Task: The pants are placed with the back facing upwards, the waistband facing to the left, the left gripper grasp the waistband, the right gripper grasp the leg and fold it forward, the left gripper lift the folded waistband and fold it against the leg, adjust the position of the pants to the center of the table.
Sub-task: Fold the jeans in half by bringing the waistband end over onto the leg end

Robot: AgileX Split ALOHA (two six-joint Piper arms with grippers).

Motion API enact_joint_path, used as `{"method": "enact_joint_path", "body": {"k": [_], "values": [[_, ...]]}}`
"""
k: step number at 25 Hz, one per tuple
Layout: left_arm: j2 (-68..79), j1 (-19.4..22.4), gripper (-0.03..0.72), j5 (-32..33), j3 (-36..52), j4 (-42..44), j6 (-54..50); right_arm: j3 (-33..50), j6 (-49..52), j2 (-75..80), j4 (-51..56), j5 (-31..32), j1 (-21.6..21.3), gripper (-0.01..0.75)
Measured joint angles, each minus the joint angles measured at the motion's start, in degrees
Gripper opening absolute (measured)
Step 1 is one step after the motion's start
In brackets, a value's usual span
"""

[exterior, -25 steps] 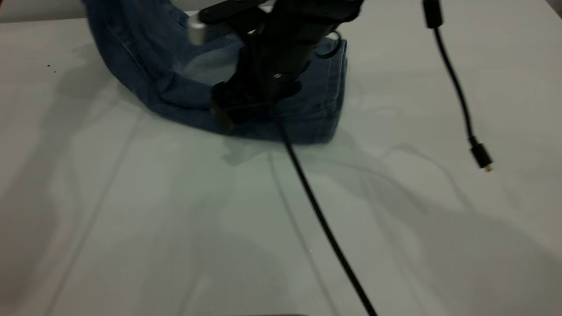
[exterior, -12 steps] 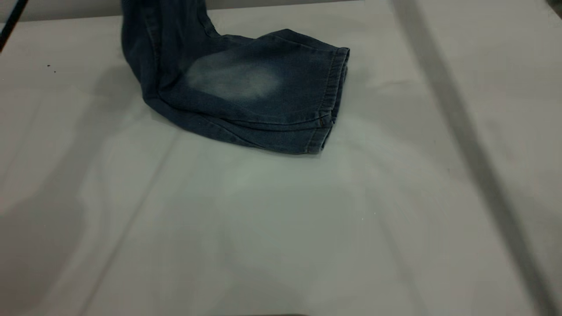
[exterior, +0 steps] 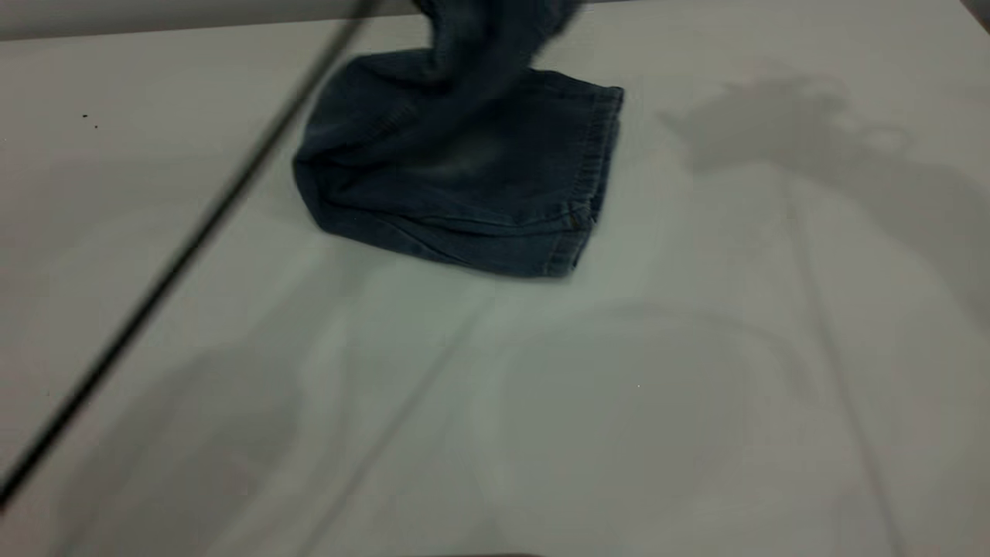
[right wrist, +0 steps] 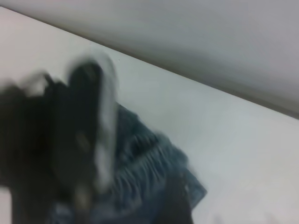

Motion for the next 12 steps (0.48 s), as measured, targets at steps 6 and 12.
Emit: {"method": "enact_joint_path", "body": {"k": [6, 12], "values": [[1.35, -5.21, 0.248, 0.00, 0.00, 4.95, -4.76, 0.00, -0.05, 0.00, 0.09, 0.07, -1.23, 0.549], [1.35, -6.04, 0.531, 0.00, -0.45, 6.89, -9.70, 0.00, -0.05, 0.00, 0.09, -0.10, -3.00, 0.549]]}}
